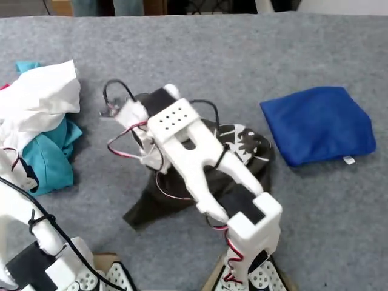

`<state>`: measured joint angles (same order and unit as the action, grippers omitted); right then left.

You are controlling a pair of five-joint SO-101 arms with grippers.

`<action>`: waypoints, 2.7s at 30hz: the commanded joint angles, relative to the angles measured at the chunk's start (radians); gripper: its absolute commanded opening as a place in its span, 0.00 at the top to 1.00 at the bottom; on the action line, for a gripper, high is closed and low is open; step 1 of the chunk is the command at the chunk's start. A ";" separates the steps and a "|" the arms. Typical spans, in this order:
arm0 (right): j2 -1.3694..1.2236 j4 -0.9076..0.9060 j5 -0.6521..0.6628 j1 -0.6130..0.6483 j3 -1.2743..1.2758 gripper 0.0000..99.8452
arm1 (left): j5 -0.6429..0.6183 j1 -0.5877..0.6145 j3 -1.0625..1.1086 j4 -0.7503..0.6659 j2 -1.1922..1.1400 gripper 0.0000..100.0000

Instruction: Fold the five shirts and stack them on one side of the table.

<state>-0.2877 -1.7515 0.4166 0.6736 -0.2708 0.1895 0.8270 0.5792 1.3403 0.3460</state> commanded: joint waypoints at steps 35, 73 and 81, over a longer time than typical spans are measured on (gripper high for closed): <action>-0.038 0.330 -0.252 -0.416 -0.504 0.99 | 0.049 0.108 -0.007 -0.044 0.040 0.90; 0.384 0.006 0.440 -1.208 0.947 0.98 | 0.044 -0.716 0.002 -0.009 0.031 0.90; 0.386 0.012 0.519 -1.220 0.806 0.70 | 0.044 -0.728 0.004 -0.009 0.031 0.90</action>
<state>0.0652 -1.7377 0.9122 -0.5340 0.6206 0.2294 0.1059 0.5854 1.3265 0.3521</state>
